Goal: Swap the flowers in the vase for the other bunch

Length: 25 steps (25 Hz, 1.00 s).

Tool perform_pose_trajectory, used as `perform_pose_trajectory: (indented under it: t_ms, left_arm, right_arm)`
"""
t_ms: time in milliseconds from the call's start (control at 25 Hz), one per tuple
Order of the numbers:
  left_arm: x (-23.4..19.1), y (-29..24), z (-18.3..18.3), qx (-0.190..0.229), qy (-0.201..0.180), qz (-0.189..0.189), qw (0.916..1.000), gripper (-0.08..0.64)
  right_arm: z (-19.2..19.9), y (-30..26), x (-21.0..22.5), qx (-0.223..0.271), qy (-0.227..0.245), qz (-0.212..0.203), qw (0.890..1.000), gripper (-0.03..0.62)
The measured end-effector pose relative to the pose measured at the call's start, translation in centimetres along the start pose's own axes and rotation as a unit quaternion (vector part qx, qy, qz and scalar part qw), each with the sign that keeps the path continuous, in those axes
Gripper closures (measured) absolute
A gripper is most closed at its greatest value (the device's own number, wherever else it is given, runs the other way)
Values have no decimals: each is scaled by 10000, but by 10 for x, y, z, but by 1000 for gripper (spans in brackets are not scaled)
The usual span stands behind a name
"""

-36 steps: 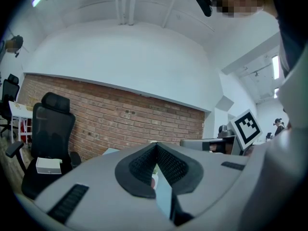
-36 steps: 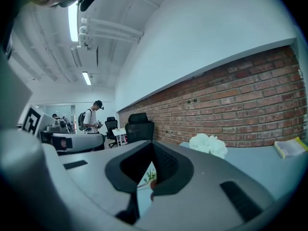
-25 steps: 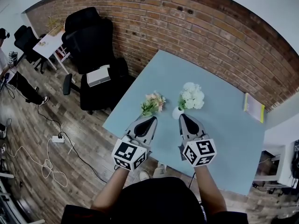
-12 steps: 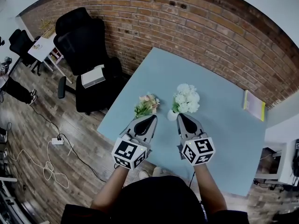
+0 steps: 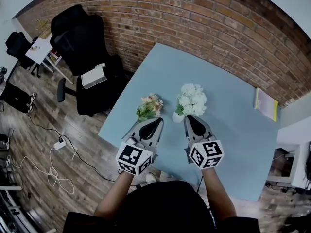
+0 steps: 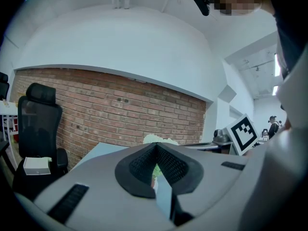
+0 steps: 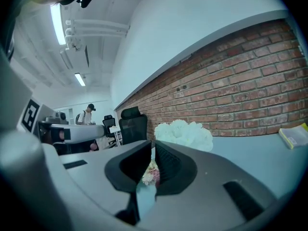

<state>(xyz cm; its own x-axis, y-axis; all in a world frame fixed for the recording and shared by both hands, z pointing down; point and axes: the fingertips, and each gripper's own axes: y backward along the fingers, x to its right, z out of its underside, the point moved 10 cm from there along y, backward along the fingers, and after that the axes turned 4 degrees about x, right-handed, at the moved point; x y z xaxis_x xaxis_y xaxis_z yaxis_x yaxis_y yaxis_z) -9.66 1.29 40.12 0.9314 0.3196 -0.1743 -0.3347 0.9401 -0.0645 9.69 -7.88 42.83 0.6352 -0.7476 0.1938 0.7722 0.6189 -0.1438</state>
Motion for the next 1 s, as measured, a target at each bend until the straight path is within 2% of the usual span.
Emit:
perform_pose_trajectory:
  t_ms: [200,600,1000]
  left_arm:
    - [1,-7,3,-49,13,54,10000,554]
    - [3,-21,9,-169,81,169,9997,554]
    - [1,-26,16,-231,160,161,9995,554]
  right_arm:
    - [5,-1,7,-98,-44,57,9999,560]
    - [18,-6,18,-424,-220,169,9987,434]
    - [23,-15,29,-589,-198,287,9977,367]
